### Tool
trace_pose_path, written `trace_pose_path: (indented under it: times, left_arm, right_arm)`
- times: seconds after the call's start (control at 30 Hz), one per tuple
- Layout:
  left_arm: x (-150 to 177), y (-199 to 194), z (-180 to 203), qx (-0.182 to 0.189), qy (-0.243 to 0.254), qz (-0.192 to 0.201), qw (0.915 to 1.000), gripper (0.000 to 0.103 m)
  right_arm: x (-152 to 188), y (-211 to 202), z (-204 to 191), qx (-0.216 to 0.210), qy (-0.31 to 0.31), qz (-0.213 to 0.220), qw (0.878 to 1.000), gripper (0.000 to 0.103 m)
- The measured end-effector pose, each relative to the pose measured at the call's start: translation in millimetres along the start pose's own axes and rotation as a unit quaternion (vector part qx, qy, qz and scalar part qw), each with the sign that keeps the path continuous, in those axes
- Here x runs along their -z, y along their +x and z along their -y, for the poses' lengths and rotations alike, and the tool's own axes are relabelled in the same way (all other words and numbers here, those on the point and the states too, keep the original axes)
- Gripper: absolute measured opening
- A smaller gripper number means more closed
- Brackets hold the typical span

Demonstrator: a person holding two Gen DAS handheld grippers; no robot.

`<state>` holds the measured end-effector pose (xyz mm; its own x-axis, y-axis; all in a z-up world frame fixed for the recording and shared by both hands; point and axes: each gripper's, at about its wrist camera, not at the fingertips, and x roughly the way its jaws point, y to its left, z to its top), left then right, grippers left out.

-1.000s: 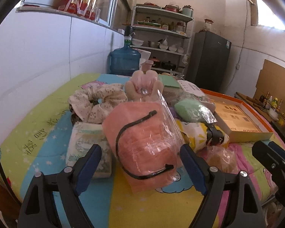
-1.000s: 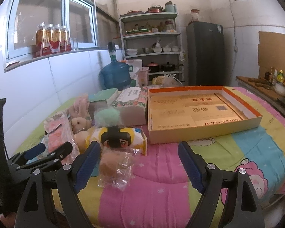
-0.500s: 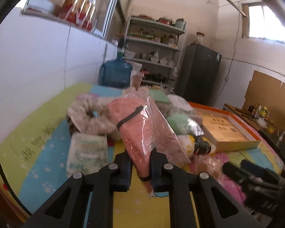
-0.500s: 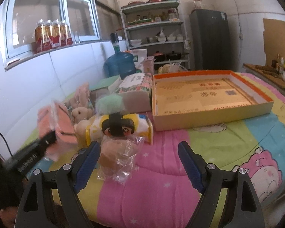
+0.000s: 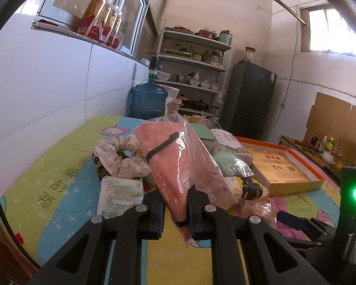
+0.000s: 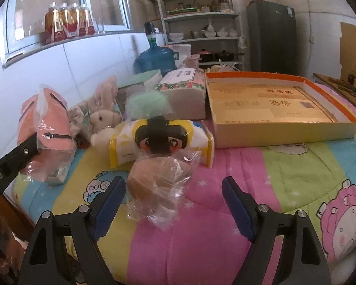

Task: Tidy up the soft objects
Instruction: 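Grasp the pink bagged towel with the left tool while the right tool grasps the bagged bread roll, then carry the pink towel and bread roll over the orange-rimmed box with both tools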

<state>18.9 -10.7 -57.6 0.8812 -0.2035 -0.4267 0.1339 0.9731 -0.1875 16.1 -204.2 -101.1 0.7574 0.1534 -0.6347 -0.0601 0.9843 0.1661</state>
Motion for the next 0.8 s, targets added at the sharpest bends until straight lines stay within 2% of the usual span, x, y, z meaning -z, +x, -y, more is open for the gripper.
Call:
trace_pose_path:
  times: [0.07,0.1,0.5,0.8]
  left_arm:
    - [0.3,-0.4,0.4,0.0,-0.001,0.0,1.0,0.015]
    - [0.2,-0.5,1.0,0.0,0.0,0.0,1.0,0.015]
    - [-4.4,-3.3,15.1,0.016,0.019,0.004,0.9997,0.015]
    - [-26.9,5.7,39.2,0.029,0.035,0.019,0.9988,0.015]
  right_arm:
    - [0.1,1.7,1.2,-0.013,0.008,-0.003,1.0,0.066]
    - [0.2,2.3,2.5,-0.02,0.015,-0.004,1.0,0.053]
    - [-8.4,-28.2,4.5,-0.018,0.005,0.036,0.999,0.053]
    - [-36.2,-47.3,15.0,-0.015,-0.011,0.08,0.997,0.053]
